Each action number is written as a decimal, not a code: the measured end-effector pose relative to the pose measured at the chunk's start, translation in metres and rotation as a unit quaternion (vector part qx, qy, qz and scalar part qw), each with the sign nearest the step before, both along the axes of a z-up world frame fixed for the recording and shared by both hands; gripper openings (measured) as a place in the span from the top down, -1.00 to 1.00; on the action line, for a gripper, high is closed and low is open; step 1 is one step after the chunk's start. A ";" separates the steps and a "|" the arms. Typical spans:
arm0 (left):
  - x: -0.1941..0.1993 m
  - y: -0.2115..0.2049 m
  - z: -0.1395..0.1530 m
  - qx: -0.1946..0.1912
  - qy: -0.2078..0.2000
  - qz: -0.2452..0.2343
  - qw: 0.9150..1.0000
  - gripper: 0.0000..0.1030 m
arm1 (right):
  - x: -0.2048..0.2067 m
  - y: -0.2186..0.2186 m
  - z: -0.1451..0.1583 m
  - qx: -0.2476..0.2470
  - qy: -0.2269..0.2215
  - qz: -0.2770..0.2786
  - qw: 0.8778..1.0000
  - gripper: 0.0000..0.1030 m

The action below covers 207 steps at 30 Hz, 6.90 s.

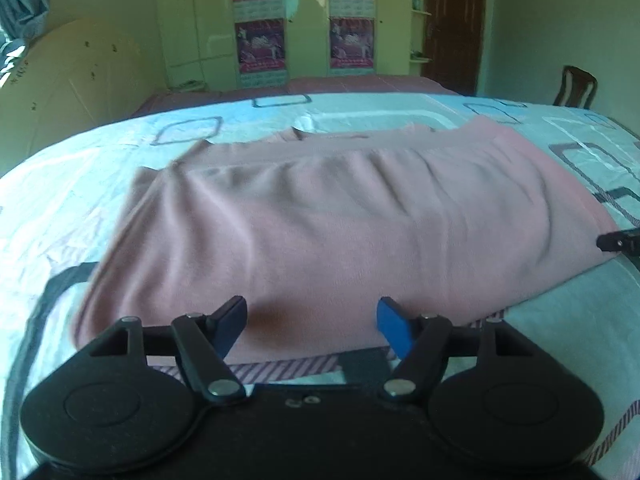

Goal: Fold small clothes

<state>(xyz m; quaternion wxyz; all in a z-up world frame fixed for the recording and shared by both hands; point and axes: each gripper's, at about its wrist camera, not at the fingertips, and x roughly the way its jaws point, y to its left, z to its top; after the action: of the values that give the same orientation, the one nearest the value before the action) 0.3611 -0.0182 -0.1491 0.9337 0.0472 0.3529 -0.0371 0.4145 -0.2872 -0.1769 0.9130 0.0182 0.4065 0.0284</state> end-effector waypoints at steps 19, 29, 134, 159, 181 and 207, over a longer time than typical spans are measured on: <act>-0.044 0.087 0.013 -0.115 0.024 0.140 0.983 -0.09 | -0.033 -0.001 0.034 0.055 -0.073 0.025 0.996 0.78; -0.033 0.139 -0.020 -0.351 0.020 0.211 0.912 0.07 | -0.043 0.047 0.055 0.112 -0.069 0.096 0.987 0.78; 0.129 -0.084 0.023 -0.128 0.069 -0.077 0.986 0.38 | 0.079 -0.013 0.070 0.061 -0.008 0.180 0.982 0.86; 0.133 -0.113 0.009 -0.086 0.089 -0.112 0.986 0.32 | 0.123 -0.087 0.017 0.178 0.014 0.052 0.983 0.69; 0.255 -0.117 -0.012 -0.053 0.096 -0.107 0.988 0.01 | 0.188 -0.047 0.003 0.063 0.022 0.099 0.993 0.58; 0.111 -0.127 0.023 -0.067 0.057 -0.137 0.987 0.36 | 0.088 -0.023 0.040 0.020 -0.024 0.188 0.982 0.55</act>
<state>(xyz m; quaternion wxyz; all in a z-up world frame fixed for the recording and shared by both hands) 0.4719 -0.1453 -0.1257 0.8993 0.0307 0.3921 -0.1910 0.5026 -0.3106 -0.1365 0.9004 -0.0406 0.3798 0.2084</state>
